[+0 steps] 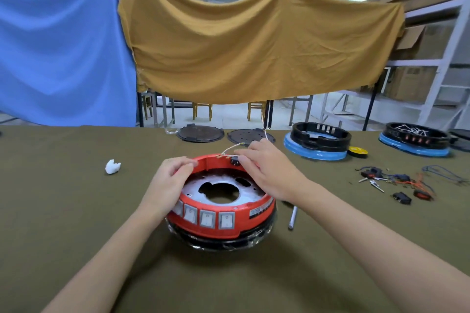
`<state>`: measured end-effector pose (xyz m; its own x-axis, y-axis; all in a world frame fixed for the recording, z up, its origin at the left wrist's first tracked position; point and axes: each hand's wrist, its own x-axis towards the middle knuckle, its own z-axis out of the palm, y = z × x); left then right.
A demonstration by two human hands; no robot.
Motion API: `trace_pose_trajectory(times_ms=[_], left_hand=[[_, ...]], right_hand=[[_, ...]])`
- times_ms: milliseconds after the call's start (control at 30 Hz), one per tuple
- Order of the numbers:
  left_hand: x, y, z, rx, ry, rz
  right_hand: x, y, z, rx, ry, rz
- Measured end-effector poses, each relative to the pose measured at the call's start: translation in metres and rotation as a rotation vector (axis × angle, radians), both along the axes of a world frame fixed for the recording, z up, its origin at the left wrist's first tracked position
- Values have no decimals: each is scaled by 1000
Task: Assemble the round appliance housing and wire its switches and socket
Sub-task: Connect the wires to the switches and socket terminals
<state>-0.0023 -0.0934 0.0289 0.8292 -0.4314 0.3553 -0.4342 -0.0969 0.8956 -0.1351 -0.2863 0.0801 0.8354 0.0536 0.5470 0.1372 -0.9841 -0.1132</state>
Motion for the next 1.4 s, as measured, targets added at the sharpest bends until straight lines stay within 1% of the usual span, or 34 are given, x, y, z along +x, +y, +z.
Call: trace_pose_trajectory(times_ms=[67, 200, 267, 400, 467, 500, 567, 600, 667, 700, 733, 867, 900, 933, 967, 1033, 1100, 1167, 1233, 1300, 1400], left_hand=[[-8, 0, 3, 68, -94, -17], [-17, 3, 11, -43, -19, -163], [-18, 4, 12, -30, -15, -191], [-15, 5, 13, 33, -44, -193], [-12, 6, 14, -8, 1, -189], [-11, 6, 15, -52, 36, -192], [-9, 8, 15, -128, 75, -177], [-8, 9, 15, -151, 73, -160], [-6, 9, 15, -185, 58, -121], [-6, 9, 14, -206, 58, -98], [-6, 8, 15, -227, 63, -75], [-6, 7, 15, -255, 68, -20], [-6, 7, 15, -256, 69, -18], [-6, 8, 15, -258, 71, -18], [-5, 8, 14, -256, 70, -19], [-5, 8, 14, -247, 67, -22], [-6, 8, 15, -245, 70, -36], [-6, 8, 15, -249, 67, -63], [-7, 8, 14, -250, 60, -81], [-6, 7, 12, -258, 55, -76], [-7, 7, 12, -242, 65, -82]], right_hand=[[-1, 9, 1, 35, -40, 5], [-1, 22, 1, -5, -104, 83], [1, 27, -1, -81, -154, 135], [10, 30, -7, -317, -346, 198], [16, 28, -8, -410, -430, 215], [18, 27, -10, -435, -434, 226], [18, 25, -12, -429, -379, 238], [17, 25, -14, -391, -328, 228], [14, 26, -14, -216, -224, 193], [12, 25, -13, -115, -197, 171], [9, 24, -11, -27, -209, 149], [-2, 18, -4, 284, -515, 51], [-3, 17, -3, 403, -530, 25], [-4, 14, -2, 532, -490, -3], [-3, 12, 0, 649, -398, -36], [-1, 7, 5, 813, -145, -67], [3, 4, 8, 823, 61, -45], [10, 3, 13, 805, 201, 39], [15, 5, 13, 867, 324, 149], [18, 7, 11, 906, 380, 192], [20, 7, 7, 1016, 295, 152]])
